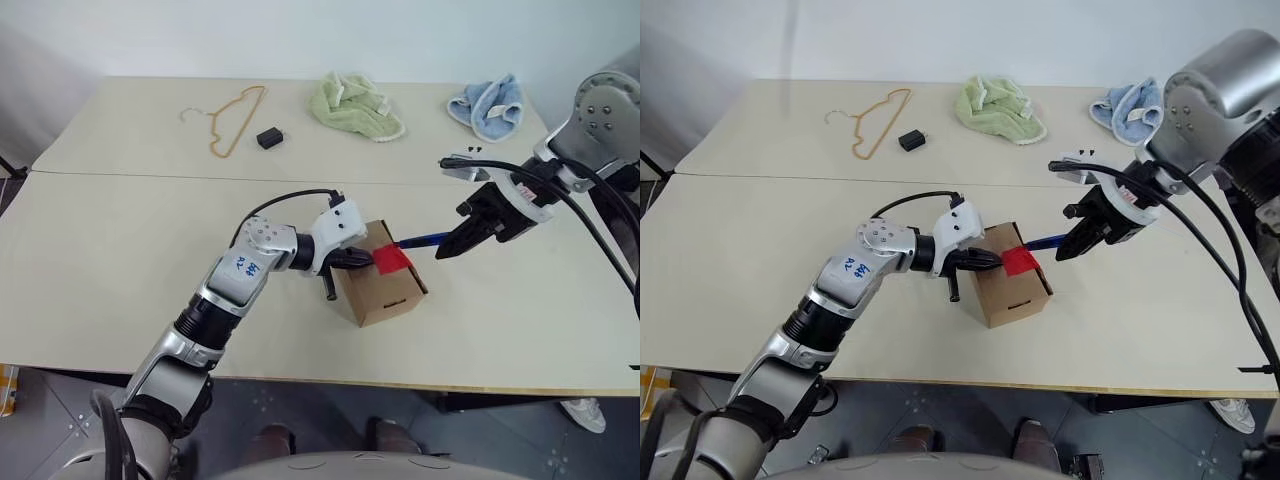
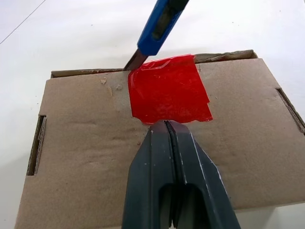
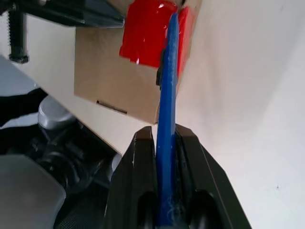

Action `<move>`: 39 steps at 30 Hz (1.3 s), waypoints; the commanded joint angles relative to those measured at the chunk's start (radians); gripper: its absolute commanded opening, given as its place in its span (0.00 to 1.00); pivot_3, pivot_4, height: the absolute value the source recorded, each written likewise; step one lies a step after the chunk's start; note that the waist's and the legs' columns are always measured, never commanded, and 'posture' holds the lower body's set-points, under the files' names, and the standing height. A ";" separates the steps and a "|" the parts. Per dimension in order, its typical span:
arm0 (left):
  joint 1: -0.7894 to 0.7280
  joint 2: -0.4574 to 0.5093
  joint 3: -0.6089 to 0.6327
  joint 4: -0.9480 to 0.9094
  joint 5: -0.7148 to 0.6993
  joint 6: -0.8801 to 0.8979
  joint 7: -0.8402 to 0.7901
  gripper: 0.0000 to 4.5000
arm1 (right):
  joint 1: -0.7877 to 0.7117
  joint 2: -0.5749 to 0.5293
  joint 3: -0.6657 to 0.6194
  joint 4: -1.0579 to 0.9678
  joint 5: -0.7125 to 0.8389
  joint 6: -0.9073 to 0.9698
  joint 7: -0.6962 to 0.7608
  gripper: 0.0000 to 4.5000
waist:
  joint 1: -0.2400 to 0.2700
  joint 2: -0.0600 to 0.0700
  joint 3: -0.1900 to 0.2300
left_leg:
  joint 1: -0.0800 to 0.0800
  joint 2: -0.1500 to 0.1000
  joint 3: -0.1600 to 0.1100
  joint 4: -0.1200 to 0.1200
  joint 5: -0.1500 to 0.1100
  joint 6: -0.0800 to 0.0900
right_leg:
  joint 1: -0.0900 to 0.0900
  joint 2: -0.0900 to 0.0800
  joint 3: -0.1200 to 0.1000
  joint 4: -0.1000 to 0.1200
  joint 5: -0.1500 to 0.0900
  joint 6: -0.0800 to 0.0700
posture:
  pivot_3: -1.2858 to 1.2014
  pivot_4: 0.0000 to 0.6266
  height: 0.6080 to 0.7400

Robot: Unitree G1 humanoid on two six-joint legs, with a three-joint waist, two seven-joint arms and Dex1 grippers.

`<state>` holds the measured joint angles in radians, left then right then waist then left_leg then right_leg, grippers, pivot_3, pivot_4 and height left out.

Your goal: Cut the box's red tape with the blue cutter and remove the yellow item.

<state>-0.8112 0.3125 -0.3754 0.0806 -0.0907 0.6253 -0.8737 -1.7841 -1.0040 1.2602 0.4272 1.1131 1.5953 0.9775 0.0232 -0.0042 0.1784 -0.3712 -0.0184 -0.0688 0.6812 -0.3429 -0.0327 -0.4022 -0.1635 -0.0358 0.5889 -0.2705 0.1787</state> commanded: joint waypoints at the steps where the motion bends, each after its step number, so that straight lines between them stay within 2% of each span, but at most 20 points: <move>1: 0.091 -0.001 -0.096 0.070 0.049 0.073 0.012 0.00 | -0.026 0.043 0.016 -0.031 -0.114 0.014 0.190 0.03 | 0.000 0.000 0.000 | 0.000 0.000 0.000 0.000 0.000 0.000 | 0.000 0.000 0.000 0.000 0.000 0.000 | 0.52 0.24 1.00; 8: 0.108 0.002 -0.095 0.041 0.041 0.093 0.028 0.00 | -0.012 0.193 0.015 0.155 -0.400 -0.105 0.419 0.03 | -0.007 -0.001 -0.008 | 0.002 0.000 0.000 0.001 0.000 0.000 | 0.000 0.000 0.000 0.002 0.000 0.000 | 0.52 0.24 1.00; 16: 0.116 0.010 -0.092 0.024 0.036 0.105 0.031 0.00 | 0.021 0.254 0.025 0.197 -0.584 -0.164 0.620 0.03 | -0.013 0.000 -0.009 | 0.002 0.000 0.000 0.001 0.001 -0.001 | 0.000 0.000 0.000 0.003 0.000 0.000 | 0.52 0.24 1.00; 22: 0.117 0.014 -0.091 0.019 0.034 0.110 0.030 0.00 | 0.047 0.203 0.032 0.088 -0.561 -0.118 0.637 0.03 | -0.012 0.000 -0.009 | 0.002 0.000 0.000 0.001 0.000 -0.002 | 0.000 0.000 0.000 0.002 0.000 0.000 | 0.52 0.24 1.00; 27: 0.120 0.018 -0.087 0.014 0.035 0.117 0.030 0.00 | 0.066 0.118 0.044 -0.036 -0.518 -0.065 0.637 0.03 | -0.005 0.000 -0.009 | 0.001 0.000 0.000 0.001 -0.001 -0.003 | -0.002 0.000 -0.001 0.002 0.000 -0.001 | 0.52 0.24 1.00; 39: 0.120 0.036 -0.081 0.003 0.036 0.128 0.023 0.00 | 0.150 0.013 -0.002 -0.159 -0.484 0.015 0.604 0.03 | -0.003 0.000 -0.009 | 0.001 0.000 0.001 0.001 -0.002 -0.002 | -0.002 0.000 -0.002 0.001 0.000 -0.001 | 0.52 0.24 1.00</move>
<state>-0.7644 0.3245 -0.3709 0.0072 -0.0887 0.6642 -0.8351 -1.6379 -0.9822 1.2832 0.3168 0.5808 1.5935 1.5302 0.0204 -0.0037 0.1692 -0.3701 -0.0181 -0.0677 0.6819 -0.3451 -0.0352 -0.4044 -0.1635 -0.0383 0.5904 -0.2709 0.1778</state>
